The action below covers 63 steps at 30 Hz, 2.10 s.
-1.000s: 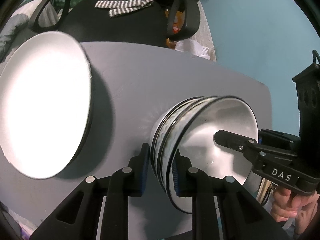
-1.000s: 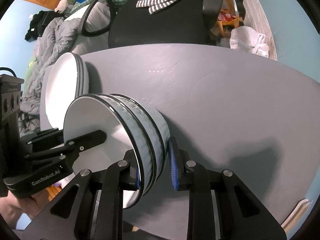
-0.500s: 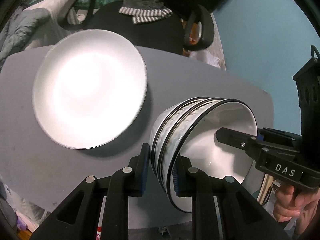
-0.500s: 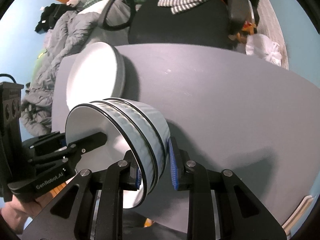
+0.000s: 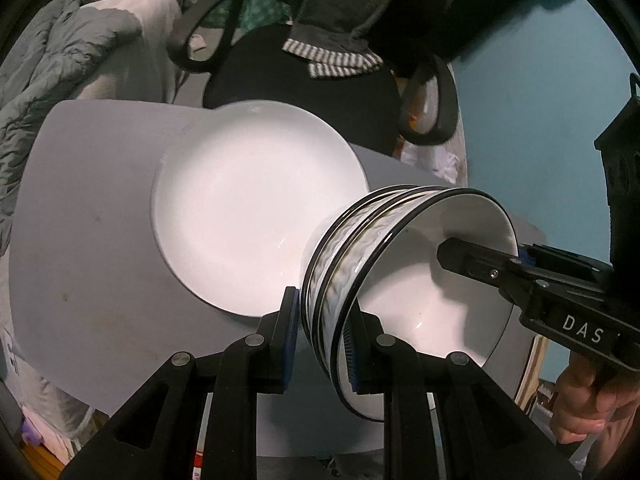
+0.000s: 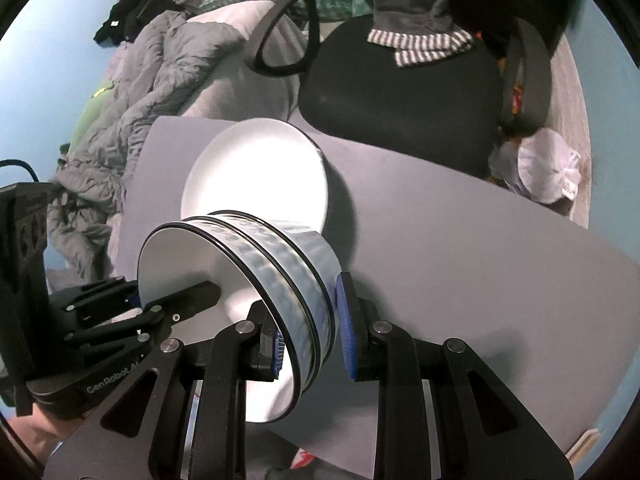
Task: Organize plates and bowls
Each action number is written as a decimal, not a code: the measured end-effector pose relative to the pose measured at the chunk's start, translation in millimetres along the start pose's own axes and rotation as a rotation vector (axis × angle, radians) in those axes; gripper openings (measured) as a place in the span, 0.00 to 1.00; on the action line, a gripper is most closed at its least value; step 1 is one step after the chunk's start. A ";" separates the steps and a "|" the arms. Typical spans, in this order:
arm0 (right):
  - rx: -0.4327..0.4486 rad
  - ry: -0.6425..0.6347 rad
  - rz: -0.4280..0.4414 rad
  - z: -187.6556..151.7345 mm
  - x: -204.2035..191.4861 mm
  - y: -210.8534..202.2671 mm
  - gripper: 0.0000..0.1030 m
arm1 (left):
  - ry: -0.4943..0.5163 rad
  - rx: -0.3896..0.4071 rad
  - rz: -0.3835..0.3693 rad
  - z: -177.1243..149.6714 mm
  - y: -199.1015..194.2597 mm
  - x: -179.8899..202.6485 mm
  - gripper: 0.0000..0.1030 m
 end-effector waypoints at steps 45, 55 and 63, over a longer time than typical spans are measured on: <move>0.041 0.001 -0.096 65.5 -44.3 47.9 0.42 | -0.013 0.042 0.064 47.7 4.1 -68.9 0.54; 0.091 -0.004 -0.190 55.4 -53.5 12.3 0.56 | 0.018 0.201 0.134 31.2 -53.4 -54.9 0.65; 0.153 -0.021 -0.194 47.0 -68.5 -30.0 0.56 | 0.028 0.313 0.142 19.8 -101.4 -41.4 0.74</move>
Point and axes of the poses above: each gripper's, at about its wrist camera, not at the fingertips, and y roughly the way its jaws point, x to its right, z to its top, the point moved 1 cm from there along y, roughly the way its jaws point
